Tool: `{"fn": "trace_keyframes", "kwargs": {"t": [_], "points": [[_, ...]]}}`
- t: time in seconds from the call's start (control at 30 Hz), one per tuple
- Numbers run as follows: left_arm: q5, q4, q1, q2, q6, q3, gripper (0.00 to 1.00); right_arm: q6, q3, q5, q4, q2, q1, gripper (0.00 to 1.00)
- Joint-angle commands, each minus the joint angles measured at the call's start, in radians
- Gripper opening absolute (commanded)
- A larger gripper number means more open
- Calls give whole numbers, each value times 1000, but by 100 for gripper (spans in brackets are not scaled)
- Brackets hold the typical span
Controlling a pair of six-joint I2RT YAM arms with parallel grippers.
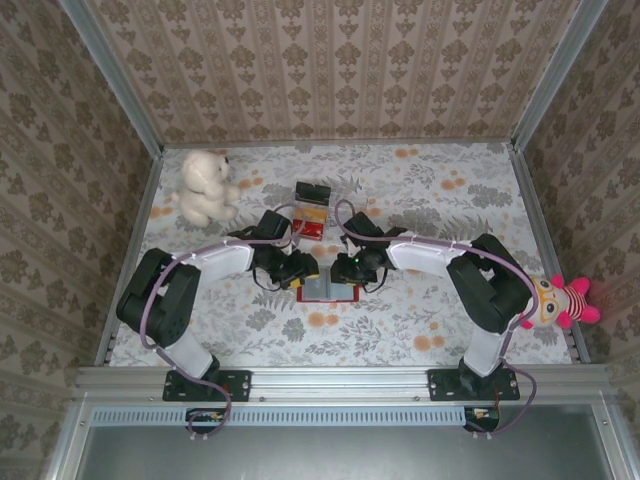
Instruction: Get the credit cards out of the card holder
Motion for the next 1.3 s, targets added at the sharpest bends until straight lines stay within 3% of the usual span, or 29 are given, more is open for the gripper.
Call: {"fn": "trace_keyframes", "kwargs": {"t": [0.0,0.17,0.43,0.97,1.27], "points": [[-5,-20,5,13,12,8,53,2,10,-28,-13,22,-3,32],[-21,-45,5,11,23,13,56,-2,17,-31,-21,40,-3,31],[25,10,3,21,7,9,47,-3,19,-31,-22,45,-3,31],[-8,-16,2,30,18,16,49,-3,22,-31,-26,52,-3,30],[29,14,-6,27,12,15,40,-3,22,-30,-26,53,-3,30]]}}
